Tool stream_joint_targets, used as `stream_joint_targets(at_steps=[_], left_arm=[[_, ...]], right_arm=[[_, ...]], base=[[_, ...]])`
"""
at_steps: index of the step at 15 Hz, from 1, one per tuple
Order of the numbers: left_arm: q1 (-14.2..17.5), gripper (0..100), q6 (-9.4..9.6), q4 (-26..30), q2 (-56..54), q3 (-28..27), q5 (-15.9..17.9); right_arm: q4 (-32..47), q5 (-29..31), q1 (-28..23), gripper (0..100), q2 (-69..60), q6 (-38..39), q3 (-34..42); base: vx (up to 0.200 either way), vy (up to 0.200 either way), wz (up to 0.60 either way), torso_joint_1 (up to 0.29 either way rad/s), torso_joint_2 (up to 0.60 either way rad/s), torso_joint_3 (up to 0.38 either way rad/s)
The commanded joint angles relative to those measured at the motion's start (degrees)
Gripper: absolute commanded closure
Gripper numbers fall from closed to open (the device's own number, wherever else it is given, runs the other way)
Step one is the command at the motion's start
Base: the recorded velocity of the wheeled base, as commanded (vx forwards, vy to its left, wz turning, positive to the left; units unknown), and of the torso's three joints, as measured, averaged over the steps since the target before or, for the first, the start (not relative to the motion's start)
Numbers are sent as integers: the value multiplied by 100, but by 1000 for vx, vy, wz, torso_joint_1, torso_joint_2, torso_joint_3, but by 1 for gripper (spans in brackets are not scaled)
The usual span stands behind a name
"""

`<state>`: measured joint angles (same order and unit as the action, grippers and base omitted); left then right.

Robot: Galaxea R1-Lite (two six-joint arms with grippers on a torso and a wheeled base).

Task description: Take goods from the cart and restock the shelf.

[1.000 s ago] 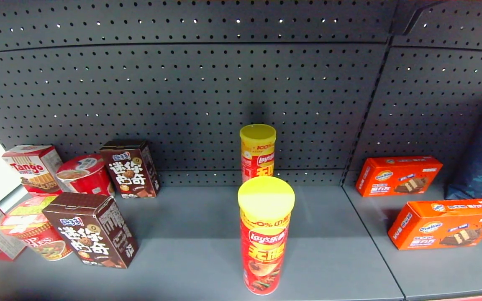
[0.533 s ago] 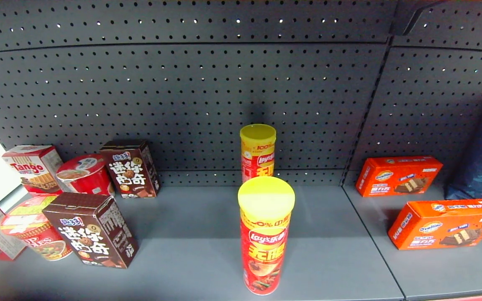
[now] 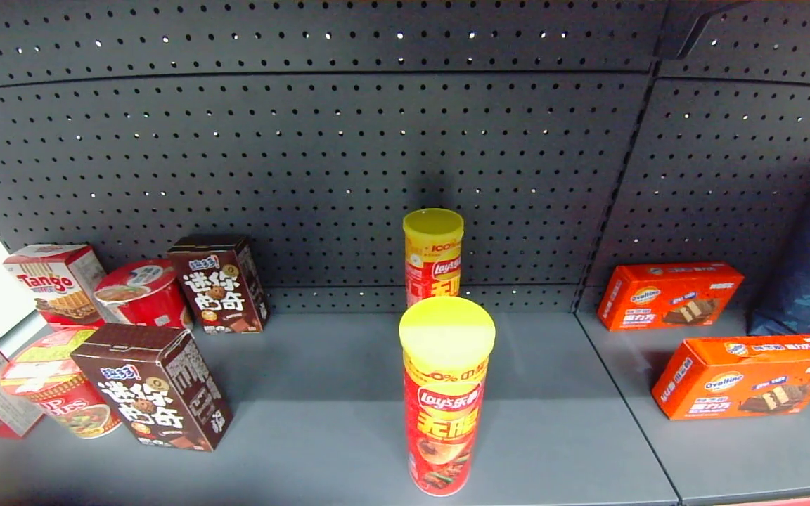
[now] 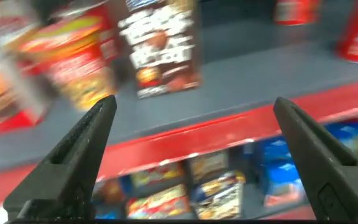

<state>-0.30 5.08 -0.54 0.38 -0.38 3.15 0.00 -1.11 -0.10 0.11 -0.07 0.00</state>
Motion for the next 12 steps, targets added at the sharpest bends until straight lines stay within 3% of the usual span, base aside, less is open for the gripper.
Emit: stream_joint_targets(at_steps=[1, 2, 3, 5, 7, 12], left_arm=[[13, 0, -359, 36, -11, 38, -499], [4, 0, -280, 36, -11, 38, -473], [4, 0, -447, 36, -11, 29, -473], [4, 0, -280, 45, -20, 38, -411], [4, 0, -297, 45, -20, 29, -411], [4, 0, -456, 36, -11, 29, -402]], right_arm=[[0, -3, 1, 0, 15, -1, 0], [0, -3, 1, 0, 15, -1, 0], [0, -3, 1, 0, 15, -1, 0], [0, -3, 1, 0, 15, -1, 0], [0, -3, 1, 0, 15, -1, 0], [0, -3, 1, 0, 15, -1, 0]], base=[[0, 0, 0, 0, 0, 0], [0, 0, 0, 0, 0, 0], [0, 0, 0, 0, 0, 0], [0, 0, 0, 0, 0, 0], [-200, 0, 0, 2, 2, 2], [0, 0, 0, 0, 0, 0]])
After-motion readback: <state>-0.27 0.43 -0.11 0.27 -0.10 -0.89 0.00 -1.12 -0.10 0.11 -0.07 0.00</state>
